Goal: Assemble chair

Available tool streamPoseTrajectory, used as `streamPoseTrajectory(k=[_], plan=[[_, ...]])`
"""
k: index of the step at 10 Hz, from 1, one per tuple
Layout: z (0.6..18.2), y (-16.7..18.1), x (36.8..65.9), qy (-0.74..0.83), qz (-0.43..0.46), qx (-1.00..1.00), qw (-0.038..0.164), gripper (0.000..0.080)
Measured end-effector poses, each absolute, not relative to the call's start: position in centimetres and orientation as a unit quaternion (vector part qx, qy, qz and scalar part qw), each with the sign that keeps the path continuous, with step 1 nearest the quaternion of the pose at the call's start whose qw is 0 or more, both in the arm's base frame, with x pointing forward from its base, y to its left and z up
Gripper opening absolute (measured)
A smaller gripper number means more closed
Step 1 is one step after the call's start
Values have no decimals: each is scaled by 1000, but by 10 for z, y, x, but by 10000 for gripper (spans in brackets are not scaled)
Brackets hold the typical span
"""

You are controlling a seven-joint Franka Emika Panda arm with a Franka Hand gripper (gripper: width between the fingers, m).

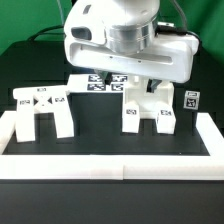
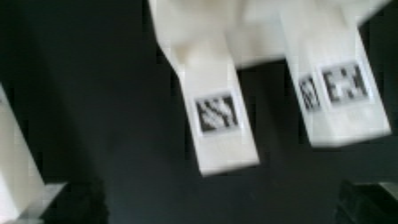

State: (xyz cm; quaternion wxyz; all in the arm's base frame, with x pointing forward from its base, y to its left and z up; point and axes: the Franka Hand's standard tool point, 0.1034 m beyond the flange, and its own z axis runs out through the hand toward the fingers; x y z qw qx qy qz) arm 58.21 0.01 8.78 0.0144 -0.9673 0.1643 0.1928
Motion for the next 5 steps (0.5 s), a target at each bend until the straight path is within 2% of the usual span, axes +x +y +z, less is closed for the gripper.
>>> streamPoseTrajectory(k=[2,5], plan=[[87,5,589,163,118,-979,15,649],[81,-11,577,92,101,-990,20,649]])
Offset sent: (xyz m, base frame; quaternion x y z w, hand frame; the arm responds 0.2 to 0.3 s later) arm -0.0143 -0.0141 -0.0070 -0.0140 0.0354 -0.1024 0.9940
